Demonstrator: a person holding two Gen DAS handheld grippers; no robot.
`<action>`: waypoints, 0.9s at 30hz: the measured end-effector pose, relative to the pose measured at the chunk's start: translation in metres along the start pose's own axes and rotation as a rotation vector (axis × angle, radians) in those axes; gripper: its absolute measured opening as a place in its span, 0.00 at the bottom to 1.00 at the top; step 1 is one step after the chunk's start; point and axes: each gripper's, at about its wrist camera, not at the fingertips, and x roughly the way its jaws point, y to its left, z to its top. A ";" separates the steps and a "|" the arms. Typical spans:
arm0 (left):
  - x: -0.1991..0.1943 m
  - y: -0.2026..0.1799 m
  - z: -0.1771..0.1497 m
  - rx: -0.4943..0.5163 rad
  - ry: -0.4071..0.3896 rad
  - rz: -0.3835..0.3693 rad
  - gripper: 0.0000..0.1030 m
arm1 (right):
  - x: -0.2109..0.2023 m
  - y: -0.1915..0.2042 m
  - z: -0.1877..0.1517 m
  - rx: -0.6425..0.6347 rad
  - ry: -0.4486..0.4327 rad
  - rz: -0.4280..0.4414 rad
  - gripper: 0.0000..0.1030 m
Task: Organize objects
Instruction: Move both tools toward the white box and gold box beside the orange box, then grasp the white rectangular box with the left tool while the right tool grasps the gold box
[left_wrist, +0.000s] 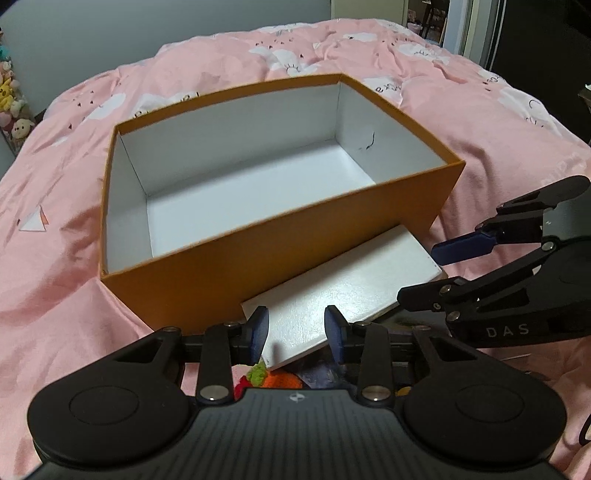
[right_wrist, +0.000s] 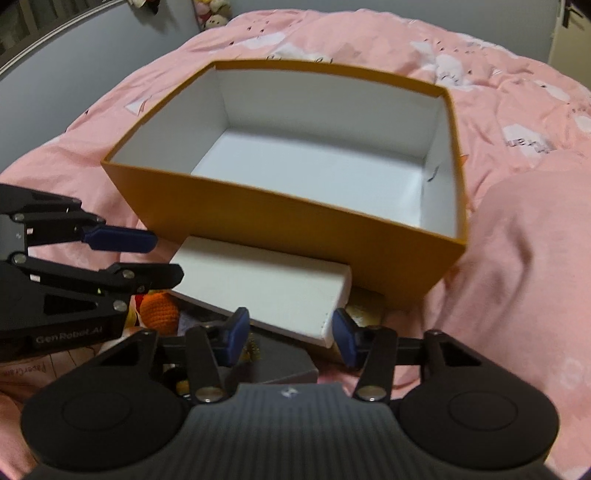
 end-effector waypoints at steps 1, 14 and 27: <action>0.002 0.001 0.000 -0.003 0.009 0.001 0.41 | 0.003 0.000 0.000 -0.006 0.005 0.000 0.50; 0.009 0.004 -0.002 -0.024 0.023 -0.003 0.41 | 0.007 -0.010 -0.002 0.018 -0.036 0.032 0.25; 0.009 0.000 -0.010 0.062 0.032 0.040 0.41 | -0.005 0.008 0.006 -0.060 -0.097 -0.008 0.08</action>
